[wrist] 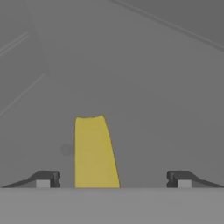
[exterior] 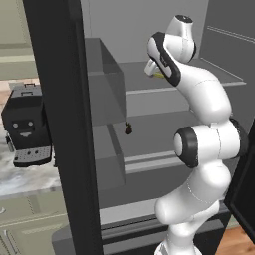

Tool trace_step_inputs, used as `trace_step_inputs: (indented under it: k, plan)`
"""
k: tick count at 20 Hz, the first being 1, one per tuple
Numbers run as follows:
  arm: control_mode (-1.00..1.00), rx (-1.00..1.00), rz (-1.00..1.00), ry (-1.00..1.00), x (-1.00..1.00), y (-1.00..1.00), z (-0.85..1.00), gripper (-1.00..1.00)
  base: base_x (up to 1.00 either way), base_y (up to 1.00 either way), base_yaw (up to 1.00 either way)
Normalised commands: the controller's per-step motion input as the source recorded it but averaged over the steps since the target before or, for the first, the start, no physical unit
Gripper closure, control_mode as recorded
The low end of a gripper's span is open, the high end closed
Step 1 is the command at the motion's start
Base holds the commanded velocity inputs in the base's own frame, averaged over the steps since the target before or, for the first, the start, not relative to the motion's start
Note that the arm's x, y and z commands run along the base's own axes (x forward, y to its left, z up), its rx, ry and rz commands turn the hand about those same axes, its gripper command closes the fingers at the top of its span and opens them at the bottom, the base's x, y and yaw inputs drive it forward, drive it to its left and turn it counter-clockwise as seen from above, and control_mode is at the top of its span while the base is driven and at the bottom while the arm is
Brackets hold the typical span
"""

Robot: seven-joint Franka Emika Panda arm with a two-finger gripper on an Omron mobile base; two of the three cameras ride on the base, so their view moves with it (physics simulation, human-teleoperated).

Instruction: Retrieve the butter from the fridge and place it on a plate on the dining table. Then retrieve the butter knife by the fridge and place it near the plate.

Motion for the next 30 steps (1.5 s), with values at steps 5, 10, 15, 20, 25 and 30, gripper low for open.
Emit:
trace_step_inputs:
  k: [5, 10, 15, 20, 25, 30]
  plan:
    - [-1.0, -0.02, 0.0, 0.07, -0.01, 0.04, -0.44, -1.0, 0.0, 0.0, 0.0]
    - [-1.0, -0.01, 0.0, 0.11, -0.03, 0.1, -0.54, -1.0, 0.0, 0.0, 0.0]
    - [-1.0, 0.0, 0.0, 0.07, 0.0, 0.03, -0.34, -1.0, 0.0, 0.0, 0.0]
    - [-1.0, 0.01, 0.0, 0.0, 0.0, 0.0, -0.23, -1.0, 0.0, 0.0, 0.0]
    - [-1.0, 0.02, 0.0, 0.0, 0.0, 0.07, -0.31, 1.0, 0.0, 0.0, 0.0]
    - [-1.0, 0.02, 0.0, 0.0, -0.19, 0.16, -0.37, 1.0, 0.0, 0.0, 0.0]
